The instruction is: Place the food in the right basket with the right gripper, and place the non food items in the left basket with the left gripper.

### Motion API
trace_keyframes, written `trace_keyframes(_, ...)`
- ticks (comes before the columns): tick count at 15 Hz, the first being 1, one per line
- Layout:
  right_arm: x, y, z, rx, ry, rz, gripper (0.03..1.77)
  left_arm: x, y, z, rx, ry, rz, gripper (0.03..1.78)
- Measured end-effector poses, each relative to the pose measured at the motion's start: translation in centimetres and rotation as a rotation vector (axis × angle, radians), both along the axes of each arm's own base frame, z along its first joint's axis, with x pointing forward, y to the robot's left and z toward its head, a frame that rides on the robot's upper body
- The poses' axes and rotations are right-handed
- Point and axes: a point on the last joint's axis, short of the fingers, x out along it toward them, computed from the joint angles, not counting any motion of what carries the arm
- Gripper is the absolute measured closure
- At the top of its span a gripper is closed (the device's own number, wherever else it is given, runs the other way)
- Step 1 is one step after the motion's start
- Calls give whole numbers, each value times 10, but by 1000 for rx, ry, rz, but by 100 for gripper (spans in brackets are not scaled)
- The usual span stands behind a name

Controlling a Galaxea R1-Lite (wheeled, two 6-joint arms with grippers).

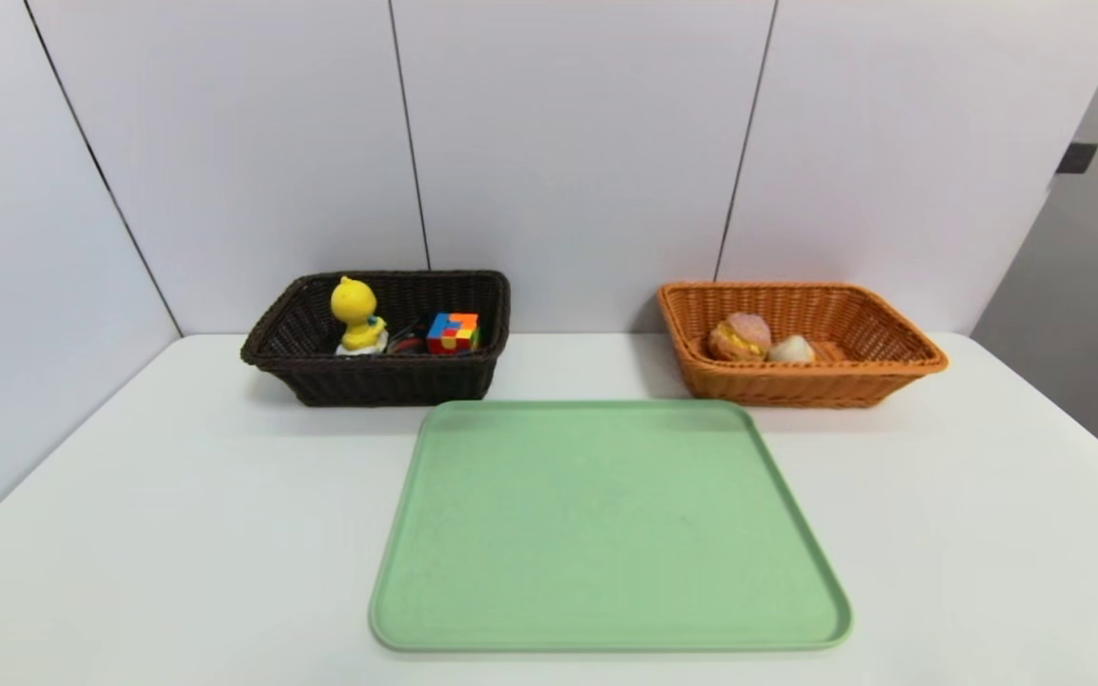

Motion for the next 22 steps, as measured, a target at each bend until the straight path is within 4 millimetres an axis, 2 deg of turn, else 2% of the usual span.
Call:
trace_keyframes(2,-2,0,-12,4,-20,11,10,-2,-1,-19,49,-21,-51,12)
trace_keyframes(5,-3,1,-19,49,-25,54,10,3,-2,-30,76,-81,-94,12)
trace_keyframes(8,-8,4,-16,76,13,174,10,5,-2,-32,98,-106,-103,12)
trace_keyframes(11,-20,4,-26,77,61,215,10,6,-3,-34,88,-107,-104,12)
trace_keyframes(13,-27,4,-39,45,61,215,10,7,-3,-35,85,-118,-112,12)
trace_keyframes(16,-28,2,-52,-10,-6,155,10,13,-5,-38,62,-175,-197,12)
trace_keyframes(19,-27,2,-68,6,107,141,10,21,-8,-45,5,-270,-325,12)
trace_keyframes(22,-27,2,-71,17,128,139,10,24,-9,-53,-43,-250,-356,12)
